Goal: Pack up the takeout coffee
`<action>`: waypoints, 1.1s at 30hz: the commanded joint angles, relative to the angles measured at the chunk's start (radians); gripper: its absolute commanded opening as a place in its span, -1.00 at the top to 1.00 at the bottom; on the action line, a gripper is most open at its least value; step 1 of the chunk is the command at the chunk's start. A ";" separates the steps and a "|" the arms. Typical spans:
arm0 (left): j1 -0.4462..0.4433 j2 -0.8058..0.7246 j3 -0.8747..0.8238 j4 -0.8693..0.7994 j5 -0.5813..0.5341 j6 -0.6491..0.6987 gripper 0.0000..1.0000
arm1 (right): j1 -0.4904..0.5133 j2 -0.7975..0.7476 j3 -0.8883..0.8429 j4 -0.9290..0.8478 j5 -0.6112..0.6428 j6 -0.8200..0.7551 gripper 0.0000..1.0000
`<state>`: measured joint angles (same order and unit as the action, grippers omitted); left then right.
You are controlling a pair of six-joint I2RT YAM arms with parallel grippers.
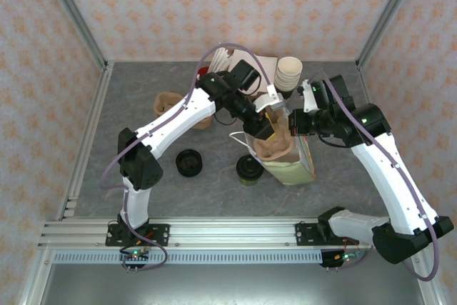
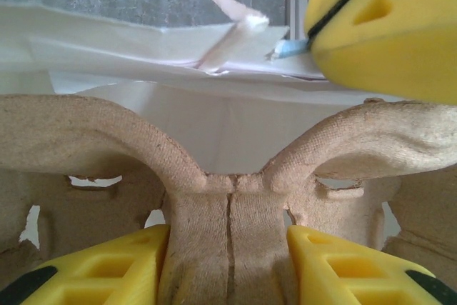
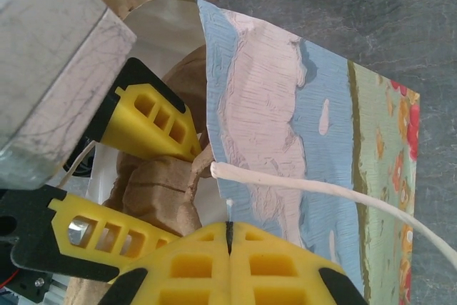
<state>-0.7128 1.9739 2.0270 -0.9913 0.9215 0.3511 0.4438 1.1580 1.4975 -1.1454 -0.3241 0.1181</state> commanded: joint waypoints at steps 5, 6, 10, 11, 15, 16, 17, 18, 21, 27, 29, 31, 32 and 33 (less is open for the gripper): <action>-0.007 0.008 -0.023 0.028 -0.046 0.037 0.14 | -0.006 -0.016 -0.013 0.035 -0.029 -0.008 1.00; -0.010 0.007 -0.026 0.032 -0.048 0.039 0.14 | -0.005 -0.015 -0.014 0.041 -0.034 -0.006 1.00; -0.025 0.011 -0.033 0.049 -0.061 0.043 0.14 | -0.006 -0.004 -0.016 0.054 -0.050 -0.001 1.00; -0.029 0.014 -0.033 0.050 -0.063 0.045 0.14 | -0.007 -0.003 -0.016 0.058 -0.052 0.000 1.00; -0.048 0.024 -0.037 0.052 -0.082 0.060 0.14 | -0.009 0.009 -0.011 0.068 -0.056 0.001 1.00; -0.052 0.025 -0.039 0.054 -0.084 0.060 0.14 | -0.011 0.012 -0.009 0.071 -0.058 0.001 1.00; -0.056 0.028 -0.040 0.057 -0.082 0.060 0.14 | -0.013 0.015 -0.008 0.074 -0.061 0.003 1.00; -0.059 0.027 -0.040 0.060 -0.087 0.059 0.14 | -0.014 0.019 -0.006 0.077 -0.063 0.004 1.00; -0.066 0.010 -0.071 0.106 -0.122 0.025 0.14 | -0.017 0.020 -0.005 0.084 -0.073 0.016 1.00; -0.069 -0.058 -0.192 0.262 -0.231 -0.036 0.14 | -0.019 0.021 -0.021 0.090 -0.067 0.034 1.00; -0.070 -0.058 -0.212 0.281 -0.245 -0.032 0.14 | -0.020 0.019 -0.028 0.095 -0.058 0.032 1.00; -0.071 -0.058 -0.218 0.292 -0.254 -0.032 0.14 | -0.025 0.016 -0.032 0.095 -0.060 0.032 1.00; -0.074 -0.058 -0.220 0.301 -0.259 -0.033 0.14 | -0.031 0.017 -0.034 0.096 -0.065 0.036 1.00; -0.075 -0.058 -0.221 0.305 -0.265 -0.033 0.14 | -0.037 0.016 -0.036 0.098 -0.073 0.039 1.00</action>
<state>-0.7727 1.9450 1.8236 -0.7338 0.7177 0.3195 0.4206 1.1809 1.4666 -1.1057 -0.3794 0.1413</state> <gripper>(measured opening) 0.430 0.042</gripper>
